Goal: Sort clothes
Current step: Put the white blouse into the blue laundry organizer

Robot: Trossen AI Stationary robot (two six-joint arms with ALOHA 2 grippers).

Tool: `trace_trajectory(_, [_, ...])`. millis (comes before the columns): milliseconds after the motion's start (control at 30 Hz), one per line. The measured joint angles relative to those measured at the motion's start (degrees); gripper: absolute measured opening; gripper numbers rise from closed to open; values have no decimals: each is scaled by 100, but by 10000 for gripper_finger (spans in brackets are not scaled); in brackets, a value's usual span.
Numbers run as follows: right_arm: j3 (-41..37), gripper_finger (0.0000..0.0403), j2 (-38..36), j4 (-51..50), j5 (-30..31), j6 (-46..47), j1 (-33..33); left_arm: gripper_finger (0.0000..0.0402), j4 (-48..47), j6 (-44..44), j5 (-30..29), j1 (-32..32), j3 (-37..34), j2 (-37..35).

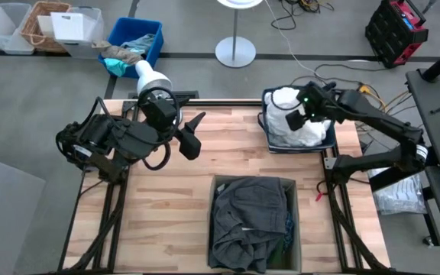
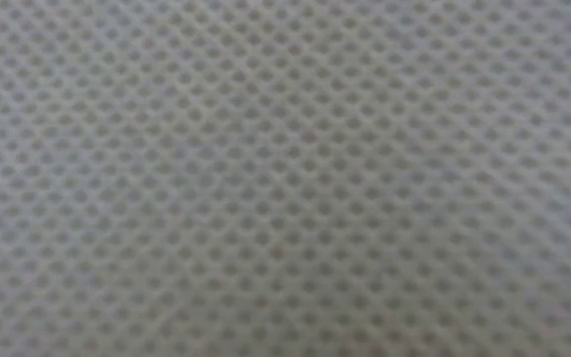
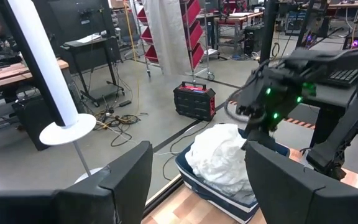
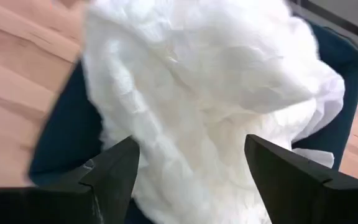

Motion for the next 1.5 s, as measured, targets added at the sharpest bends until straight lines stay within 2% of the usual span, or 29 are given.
trace_trajectory(167, [530,276,-116,-16,-115,34,2,234,1,1,0,0,0,0])
trace_trajectory(233, [509,263,-224,464,22,31,24,234,2,2,0,0,0,0])
trace_trajectory(300, [287,245,-344,1335,541,-148,78,234,1,2,-1,0,0,0])
trace_trajectory(400, [-320,203,-520,2820,965,-840,84,234,0,4,-2,0,0,0])
trace_trajectory(567, [-1873,103,-873,5176,896,-1929,-33,233,2,4,-2,-1,0,0])
trace_trajectory(700, [-3062,24,-1134,6557,38,-2495,-246,233,2,-10,-2,0,0,0])
trace_trajectory(867, [-3915,10,-1519,7020,-306,-2386,-615,233,1,-154,-4,-1,0,0])
trace_trajectory(1000, [-4502,9,-1854,7200,-882,-2323,-934,233,-22,-290,-4,0,0,0])
trace_trajectory(1167, [-5251,9,-1852,7892,-1425,-1933,-1127,233,-39,-297,-4,-1,0,0])
trace_trajectory(1333, [-5763,9,-1456,8270,-1489,-1500,-1121,233,-37,-310,-4,0,0,0])
trace_trajectory(1500, [-5831,9,-1035,8306,-1183,-1402,-1126,233,-35,-313,-4,0,0,0])
